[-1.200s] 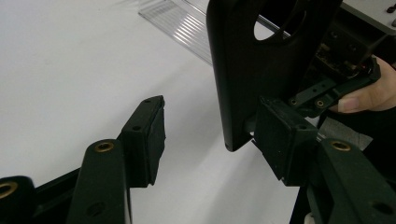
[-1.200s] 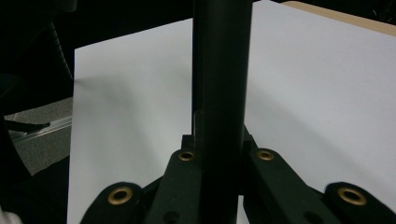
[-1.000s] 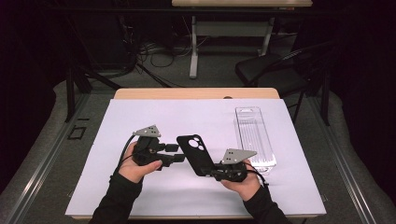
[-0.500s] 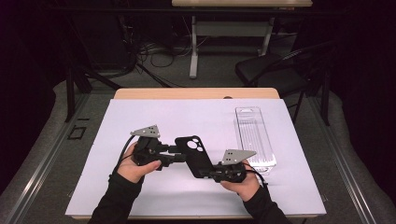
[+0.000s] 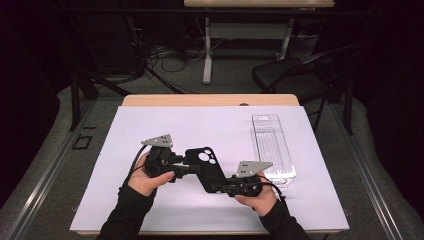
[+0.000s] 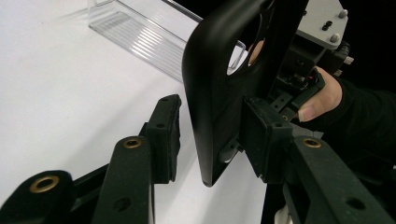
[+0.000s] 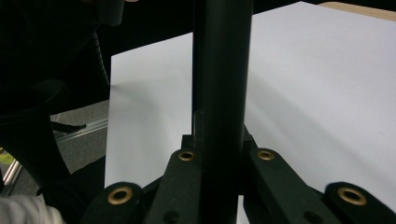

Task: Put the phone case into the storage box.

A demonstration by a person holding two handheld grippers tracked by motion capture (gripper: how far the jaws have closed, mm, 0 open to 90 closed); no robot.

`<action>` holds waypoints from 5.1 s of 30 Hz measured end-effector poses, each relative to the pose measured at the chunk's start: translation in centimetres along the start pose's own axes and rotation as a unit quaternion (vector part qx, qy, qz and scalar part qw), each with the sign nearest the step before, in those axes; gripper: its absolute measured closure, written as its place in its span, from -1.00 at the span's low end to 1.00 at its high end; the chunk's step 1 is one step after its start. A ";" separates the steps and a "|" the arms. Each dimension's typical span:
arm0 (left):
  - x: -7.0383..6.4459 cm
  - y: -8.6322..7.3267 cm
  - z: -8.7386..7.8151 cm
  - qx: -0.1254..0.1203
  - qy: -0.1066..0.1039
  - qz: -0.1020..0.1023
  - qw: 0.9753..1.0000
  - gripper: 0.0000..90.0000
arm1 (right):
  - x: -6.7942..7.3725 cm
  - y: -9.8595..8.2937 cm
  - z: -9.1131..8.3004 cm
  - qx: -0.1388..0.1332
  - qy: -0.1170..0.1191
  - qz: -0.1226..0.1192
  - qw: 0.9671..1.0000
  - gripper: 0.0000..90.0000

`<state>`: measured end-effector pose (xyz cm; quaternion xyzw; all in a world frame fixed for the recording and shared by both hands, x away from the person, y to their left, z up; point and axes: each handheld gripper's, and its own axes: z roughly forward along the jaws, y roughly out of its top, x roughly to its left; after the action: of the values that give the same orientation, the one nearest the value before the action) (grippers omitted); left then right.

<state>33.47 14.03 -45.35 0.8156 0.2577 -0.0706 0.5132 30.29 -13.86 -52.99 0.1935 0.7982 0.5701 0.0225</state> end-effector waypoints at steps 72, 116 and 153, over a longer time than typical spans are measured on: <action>1.2 0.6 0.2 0.034 -0.059 0.027 0.997 0.67 | -0.2 -0.2 0.3 0.022 0.034 0.011 0.999 0.95; 1.5 0.2 0.4 0.025 -0.073 0.045 0.996 0.81 | -0.3 -0.3 0.4 0.034 0.021 0.006 0.999 0.89; 0.7 0.4 -0.8 0.055 -0.008 0.012 0.998 0.81 | 0.3 1.4 -0.8 0.026 -0.050 -0.036 0.998 0.13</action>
<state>34.16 14.85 -44.90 0.8449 0.2396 -0.0855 0.4705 30.20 -14.08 -51.32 0.1935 0.8167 0.5380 0.0774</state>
